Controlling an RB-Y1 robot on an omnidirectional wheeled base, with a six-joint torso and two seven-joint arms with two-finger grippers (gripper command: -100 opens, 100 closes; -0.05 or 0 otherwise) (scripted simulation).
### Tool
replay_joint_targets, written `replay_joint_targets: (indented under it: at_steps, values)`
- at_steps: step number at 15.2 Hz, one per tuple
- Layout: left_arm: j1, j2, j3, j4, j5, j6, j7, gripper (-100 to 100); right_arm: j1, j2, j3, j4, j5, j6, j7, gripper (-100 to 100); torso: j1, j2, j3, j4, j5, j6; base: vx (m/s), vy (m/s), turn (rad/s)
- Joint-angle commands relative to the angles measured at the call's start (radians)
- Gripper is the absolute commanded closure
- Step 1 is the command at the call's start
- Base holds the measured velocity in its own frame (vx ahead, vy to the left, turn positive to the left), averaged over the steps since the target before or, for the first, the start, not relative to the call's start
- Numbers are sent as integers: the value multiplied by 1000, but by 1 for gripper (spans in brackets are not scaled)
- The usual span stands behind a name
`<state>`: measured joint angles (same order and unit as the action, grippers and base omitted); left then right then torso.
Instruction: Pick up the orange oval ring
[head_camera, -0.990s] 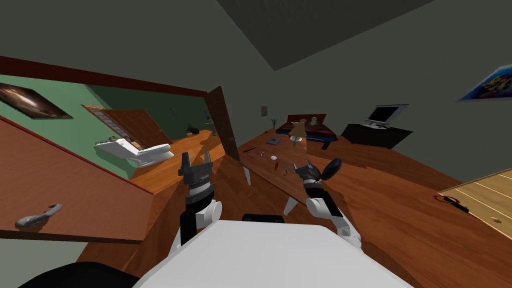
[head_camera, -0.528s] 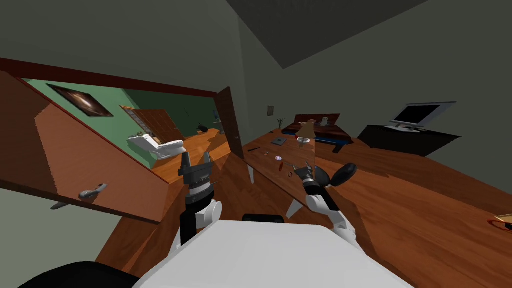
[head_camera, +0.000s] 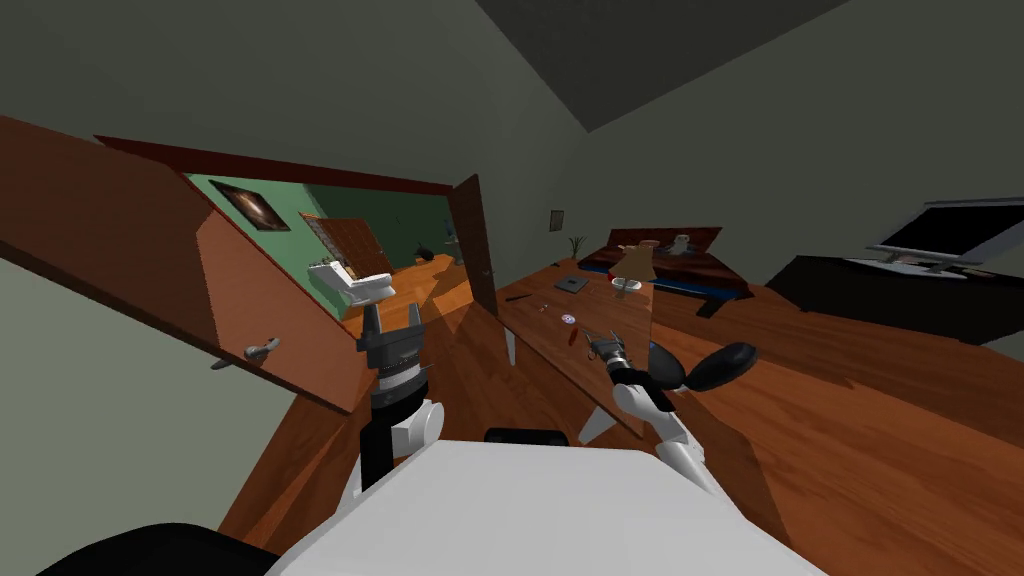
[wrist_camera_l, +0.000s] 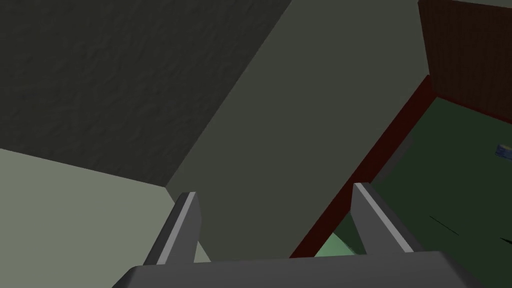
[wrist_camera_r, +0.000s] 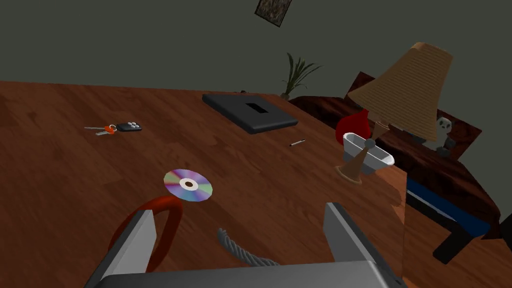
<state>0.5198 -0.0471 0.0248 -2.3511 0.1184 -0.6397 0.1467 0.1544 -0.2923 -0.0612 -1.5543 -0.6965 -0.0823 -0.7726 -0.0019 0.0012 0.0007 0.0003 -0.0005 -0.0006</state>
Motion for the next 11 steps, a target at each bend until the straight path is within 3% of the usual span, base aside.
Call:
replay_joint_targets:
  at_steps: [1, 6, 11]
  values:
    - [0, 0, 0, 0, 0, 0, 0, 0, -19, -2, -10, 44, -45, 28, -41, -100, 0, 0, 0, 0, 0, 0, -19, -21, 186]
    - [0, 0, 0, 0, 0, 0, 0, 0, -87, -17, -46, 166, -157, 114, -145, -100, -1, 0, 0, 0, 0, 0, -18, -34, 231]
    - [0, 0, 0, 0, 0, 0, 0, 0, -131, -26, -73, 245, -254, 170, -220, -100, -3, 0, 0, 0, 0, 0, -26, -47, 204]
